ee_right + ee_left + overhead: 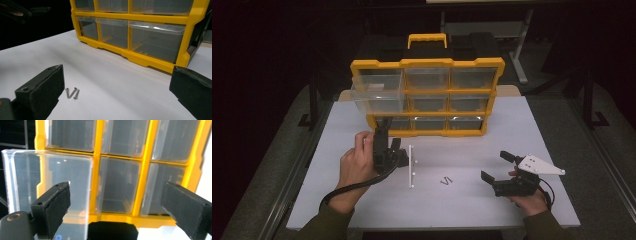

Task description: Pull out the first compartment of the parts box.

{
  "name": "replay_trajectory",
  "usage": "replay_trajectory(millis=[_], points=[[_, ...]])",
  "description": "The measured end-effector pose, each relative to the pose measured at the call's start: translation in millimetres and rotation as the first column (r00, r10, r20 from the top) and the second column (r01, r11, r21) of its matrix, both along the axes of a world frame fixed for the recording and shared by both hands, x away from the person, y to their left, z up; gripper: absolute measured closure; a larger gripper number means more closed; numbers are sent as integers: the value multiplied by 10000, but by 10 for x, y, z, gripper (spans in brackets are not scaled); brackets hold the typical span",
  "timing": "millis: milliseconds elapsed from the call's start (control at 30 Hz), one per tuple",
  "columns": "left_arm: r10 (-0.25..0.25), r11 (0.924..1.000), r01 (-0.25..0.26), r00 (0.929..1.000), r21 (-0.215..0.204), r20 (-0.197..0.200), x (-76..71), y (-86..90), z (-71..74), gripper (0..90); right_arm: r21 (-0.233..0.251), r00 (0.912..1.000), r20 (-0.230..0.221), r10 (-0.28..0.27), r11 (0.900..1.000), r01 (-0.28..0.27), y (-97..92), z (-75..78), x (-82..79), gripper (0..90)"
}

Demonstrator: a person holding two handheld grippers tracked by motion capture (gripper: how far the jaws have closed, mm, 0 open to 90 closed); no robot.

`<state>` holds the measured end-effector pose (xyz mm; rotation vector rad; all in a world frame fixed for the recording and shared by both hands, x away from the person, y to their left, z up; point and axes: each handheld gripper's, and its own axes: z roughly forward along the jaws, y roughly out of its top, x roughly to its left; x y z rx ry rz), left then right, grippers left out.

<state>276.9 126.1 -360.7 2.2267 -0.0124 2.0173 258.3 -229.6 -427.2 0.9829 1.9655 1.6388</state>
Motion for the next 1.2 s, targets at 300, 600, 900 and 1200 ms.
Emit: replay_trajectory(millis=[300, 600, 900, 1200], points=[[12, 9999, -4, 9988, 154, -489, 40, -44, -167, 0, -5, 10000, 38, 36, 10000, -36, 3, 0, 1, 0], [-109, 9998, 121, 9969, 148, -782, 69, -89, -333, 0, -26, 9999, 59, 89, 10000, -89, 2, 2, 1, 0], [-161, 9996, 179, 9969, 234, -777, 97, -107, -530, 0, -45, 9999, 35, 124, 9999, -124, 3, 5, -5, 0], [-304, 9987, 337, 9961, 393, -823, 38, -191, -682, 0, -47, 9999, 30, 102, 9999, -102, 5, 7, -4, 0]])
